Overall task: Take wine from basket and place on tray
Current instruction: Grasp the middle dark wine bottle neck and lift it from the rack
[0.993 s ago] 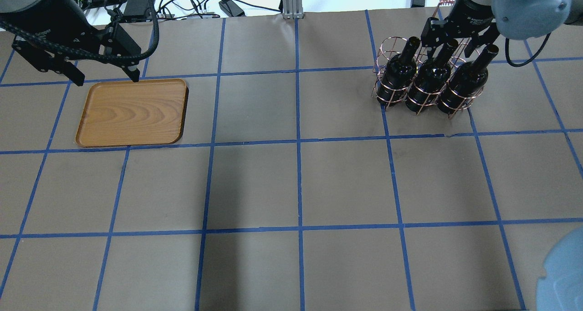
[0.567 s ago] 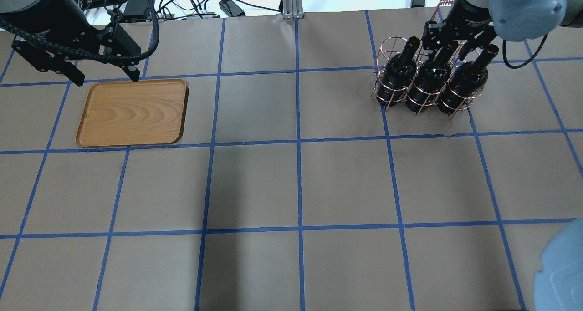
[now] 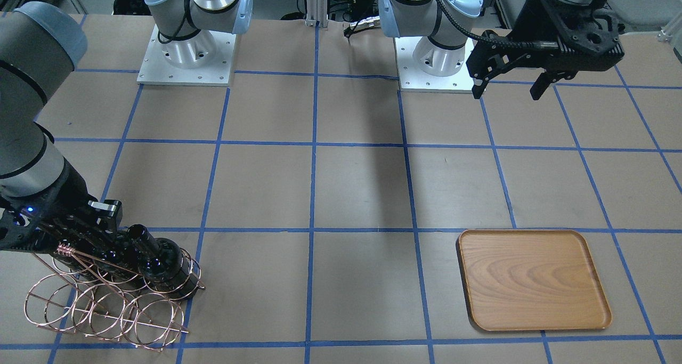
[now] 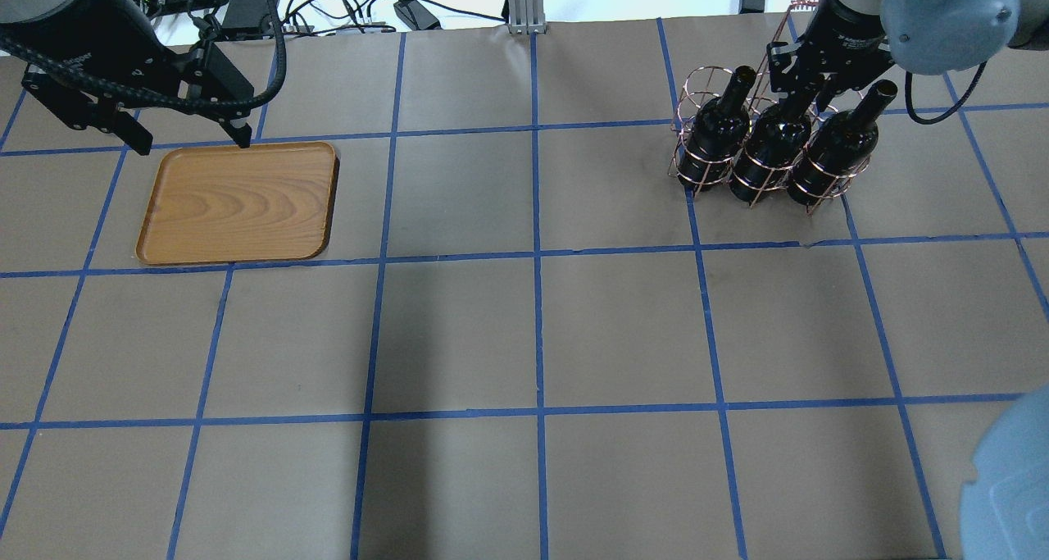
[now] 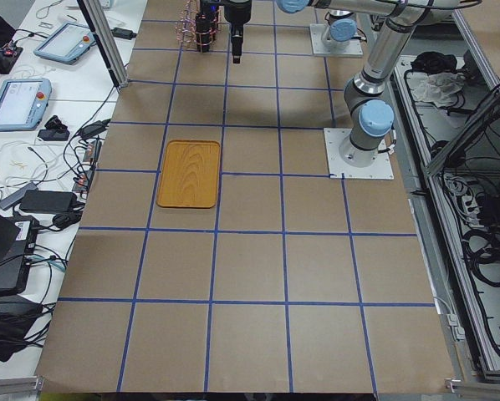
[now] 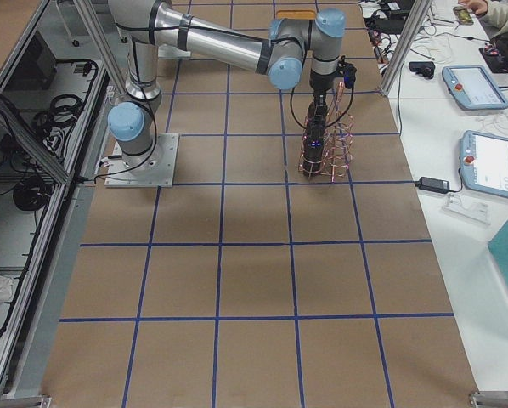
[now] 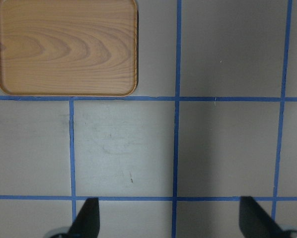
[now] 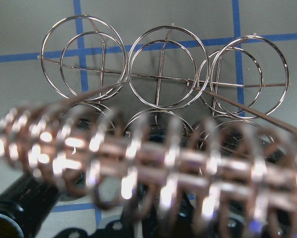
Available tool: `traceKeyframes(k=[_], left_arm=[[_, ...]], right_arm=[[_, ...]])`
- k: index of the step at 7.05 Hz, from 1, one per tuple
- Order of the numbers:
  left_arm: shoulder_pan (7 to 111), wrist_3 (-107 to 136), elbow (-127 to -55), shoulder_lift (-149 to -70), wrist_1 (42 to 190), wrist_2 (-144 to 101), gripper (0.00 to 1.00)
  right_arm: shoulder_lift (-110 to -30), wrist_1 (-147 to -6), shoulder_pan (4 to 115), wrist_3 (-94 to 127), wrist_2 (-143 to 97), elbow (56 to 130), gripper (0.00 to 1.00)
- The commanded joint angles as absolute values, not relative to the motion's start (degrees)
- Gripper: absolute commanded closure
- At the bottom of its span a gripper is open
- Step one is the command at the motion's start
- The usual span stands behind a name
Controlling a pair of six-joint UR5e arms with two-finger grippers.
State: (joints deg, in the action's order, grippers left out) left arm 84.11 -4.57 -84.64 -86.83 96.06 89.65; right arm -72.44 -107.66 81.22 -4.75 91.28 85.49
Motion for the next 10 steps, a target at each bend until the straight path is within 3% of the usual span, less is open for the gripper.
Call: traceKeyframes(k=[1, 4, 6, 8, 10], left_arm=[[84.11, -4.66, -84.64, -86.75, 96.06, 89.65, 0.00], [84.02, -4.83, -84.64, -86.75, 96.06, 89.65, 0.00], [84.11, -4.83, -84.64, -86.75, 96.06, 89.65, 0.00], [84.11, -4.83, -84.64, -86.84, 96.06, 89.65, 0.00], [84.11, -4.83, -84.64, -86.84, 96.06, 89.65, 0.00]], right_arm=[[-72.42, -107.58, 81.12, -4.75, 91.14, 85.43, 0.60], [-72.51, -107.58, 81.12, -4.83, 88.78, 84.56, 0.79], [-73.39, -105.75, 81.12, -4.75, 89.20, 79.14, 0.81], [-76.88, -94.80, 81.12, -4.49, 89.56, 72.45, 0.81], [-84.25, -86.79, 82.43, -2.04, 89.48, 72.51, 0.81]])
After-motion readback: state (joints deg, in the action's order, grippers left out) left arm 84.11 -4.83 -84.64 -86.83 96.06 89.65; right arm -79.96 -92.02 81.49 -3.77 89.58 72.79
